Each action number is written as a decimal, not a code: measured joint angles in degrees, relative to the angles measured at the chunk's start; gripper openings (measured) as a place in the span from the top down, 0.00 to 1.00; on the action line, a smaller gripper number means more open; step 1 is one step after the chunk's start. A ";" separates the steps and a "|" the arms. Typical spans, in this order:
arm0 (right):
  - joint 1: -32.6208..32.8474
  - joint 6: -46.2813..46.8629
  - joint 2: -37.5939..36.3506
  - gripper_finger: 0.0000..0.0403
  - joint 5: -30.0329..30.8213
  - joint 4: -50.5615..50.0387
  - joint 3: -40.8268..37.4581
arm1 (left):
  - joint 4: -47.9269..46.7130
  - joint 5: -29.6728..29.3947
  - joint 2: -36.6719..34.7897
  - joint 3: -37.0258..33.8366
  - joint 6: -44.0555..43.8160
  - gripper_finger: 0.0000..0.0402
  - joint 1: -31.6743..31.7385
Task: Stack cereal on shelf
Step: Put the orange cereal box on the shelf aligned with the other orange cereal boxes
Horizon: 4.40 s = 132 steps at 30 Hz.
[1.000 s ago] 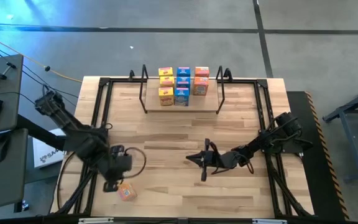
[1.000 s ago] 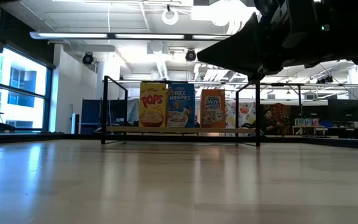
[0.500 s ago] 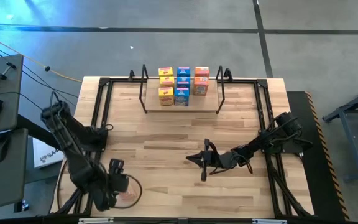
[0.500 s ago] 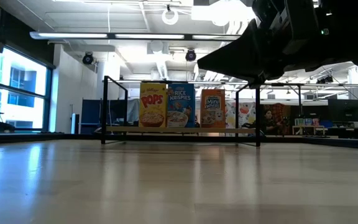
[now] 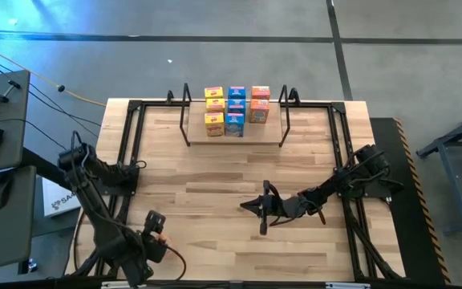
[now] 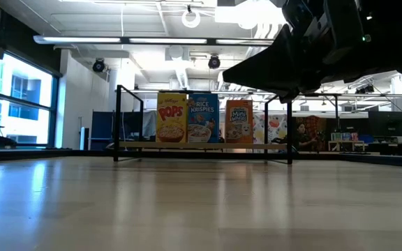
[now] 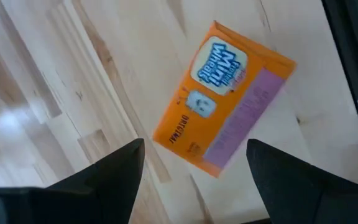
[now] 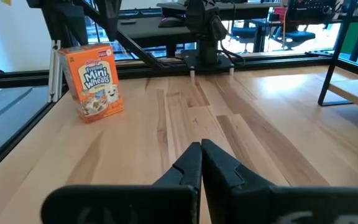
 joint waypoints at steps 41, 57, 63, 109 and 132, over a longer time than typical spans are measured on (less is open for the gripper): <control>0.00 1.29 0.00 1.00 -2.14 0.04 0.00 | 7.82 1.96 -0.10 -3.54 1.92 0.32 2.68; 0.00 1.49 0.00 1.00 -2.12 0.04 0.00 | 9.35 4.97 -0.10 -3.52 -2.83 0.32 3.98; 0.00 1.73 0.00 1.00 -2.12 0.04 0.00 | 10.71 5.66 -0.10 -3.50 -0.98 0.31 4.30; 0.00 1.86 -0.02 1.00 -2.78 0.25 0.00 | 7.37 5.24 -2.09 -7.37 -5.24 0.47 4.98; 0.00 1.79 -0.02 1.00 -5.09 0.37 0.00 | 3.27 3.18 -2.37 -4.65 -3.21 0.45 4.96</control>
